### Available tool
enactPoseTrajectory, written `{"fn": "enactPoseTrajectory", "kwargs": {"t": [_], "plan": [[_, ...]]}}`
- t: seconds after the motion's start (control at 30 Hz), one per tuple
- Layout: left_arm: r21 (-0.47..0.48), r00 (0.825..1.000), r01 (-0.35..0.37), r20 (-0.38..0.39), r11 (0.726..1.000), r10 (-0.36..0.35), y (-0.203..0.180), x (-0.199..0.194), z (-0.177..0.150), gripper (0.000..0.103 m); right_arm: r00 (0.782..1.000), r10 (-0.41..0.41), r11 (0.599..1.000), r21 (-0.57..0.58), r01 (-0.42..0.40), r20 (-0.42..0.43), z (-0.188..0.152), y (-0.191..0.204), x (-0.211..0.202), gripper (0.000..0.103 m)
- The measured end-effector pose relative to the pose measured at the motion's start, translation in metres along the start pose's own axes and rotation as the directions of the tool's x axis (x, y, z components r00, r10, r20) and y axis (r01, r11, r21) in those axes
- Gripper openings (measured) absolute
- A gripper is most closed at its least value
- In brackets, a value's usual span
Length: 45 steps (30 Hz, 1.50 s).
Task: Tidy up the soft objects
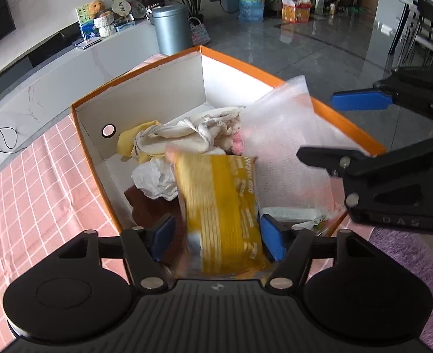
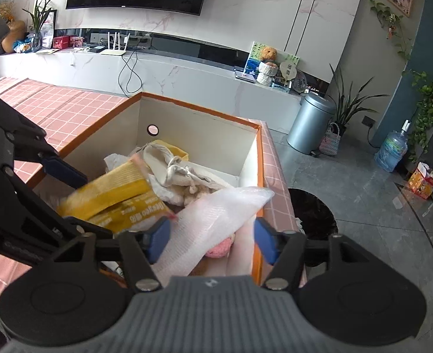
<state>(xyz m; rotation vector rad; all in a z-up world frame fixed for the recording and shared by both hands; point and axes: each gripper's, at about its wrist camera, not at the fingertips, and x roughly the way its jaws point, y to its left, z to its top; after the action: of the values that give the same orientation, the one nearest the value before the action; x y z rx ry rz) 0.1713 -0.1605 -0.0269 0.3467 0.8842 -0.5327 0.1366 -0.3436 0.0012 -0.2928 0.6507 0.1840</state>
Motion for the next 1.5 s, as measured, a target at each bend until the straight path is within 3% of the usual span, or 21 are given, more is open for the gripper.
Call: {"fn": "enactPoseTrajectory", "kwargs": {"t": [0.13, 0.37, 0.53, 0.63, 0.73, 0.8, 0.9, 1.07, 1.13, 1.23, 1.3, 1.5], "plan": [[-0.030, 0.998, -0.032, 0.053, 0.999, 0.033, 0.003, -0.011, -0.001, 0.091, 1.000, -0.014, 1.000, 0.008, 0.014, 0.020, 0.002, -0.001, -0.008, 0.075], [-0.095, 0.992, -0.015, 0.124, 0.995, 0.027, 0.014, -0.038, -0.002, 0.091, 0.996, -0.051, 0.998, 0.040, 0.048, 0.074, 0.008, -0.003, -0.026, 0.085], [-0.175, 0.966, -0.014, 0.251, 0.984, 0.058, 0.022, -0.066, -0.009, 0.091, 0.985, -0.081, 0.994, 0.090, 0.068, 0.153, 0.015, -0.007, -0.049, 0.089], [-0.249, 0.931, 0.016, 0.357, 0.968, 0.076, 0.030, -0.087, -0.016, 0.091, 0.969, -0.095, 0.986, 0.152, 0.061, 0.228, 0.018, -0.008, -0.067, 0.095], [-0.342, 0.860, 0.104, 0.503, 0.934, 0.088, 0.041, -0.109, -0.028, 0.091, 0.949, -0.102, 0.974, 0.224, 0.035, 0.298, 0.019, -0.005, -0.083, 0.098], [-0.387, 0.820, 0.113, 0.556, 0.915, 0.134, 0.045, -0.121, -0.036, 0.092, 0.937, -0.110, 0.964, 0.264, 0.020, 0.330, 0.016, 0.000, -0.091, 0.099], [-0.389, 0.779, 0.067, 0.596, 0.919, 0.196, 0.043, -0.136, -0.045, 0.093, 0.922, -0.125, 0.951, 0.309, 0.006, 0.367, 0.011, 0.011, -0.101, 0.100], [-0.426, 0.747, 0.002, 0.602, 0.905, 0.282, 0.036, -0.152, -0.062, 0.096, 0.902, -0.165, 0.944, 0.330, 0.027, 0.399, -0.001, 0.040, -0.116, 0.100], [-0.439, 0.725, -0.067, 0.596, 0.896, 0.346, 0.030, -0.156, -0.068, 0.097, 0.897, -0.173, 0.945, 0.326, 0.035, 0.406, -0.006, 0.052, -0.120, 0.100], [-0.421, 0.676, -0.223, 0.583, 0.879, 0.451, 0.013, -0.157, -0.073, 0.098, 0.892, -0.188, 0.948, 0.314, 0.055, 0.411, -0.014, 0.066, -0.121, 0.100], [-0.424, 0.657, -0.256, 0.583, 0.869, 0.478, 0.005, -0.157, -0.078, 0.099, 0.891, -0.202, 0.946, 0.316, 0.071, 0.407, -0.021, 0.074, -0.122, 0.100], [-0.445, 0.705, -0.247, 0.526, 0.861, 0.475, 0.001, -0.145, -0.095, 0.103, 0.919, -0.179, 0.940, 0.336, 0.055, 0.351, -0.036, 0.084, -0.114, 0.100]]}}
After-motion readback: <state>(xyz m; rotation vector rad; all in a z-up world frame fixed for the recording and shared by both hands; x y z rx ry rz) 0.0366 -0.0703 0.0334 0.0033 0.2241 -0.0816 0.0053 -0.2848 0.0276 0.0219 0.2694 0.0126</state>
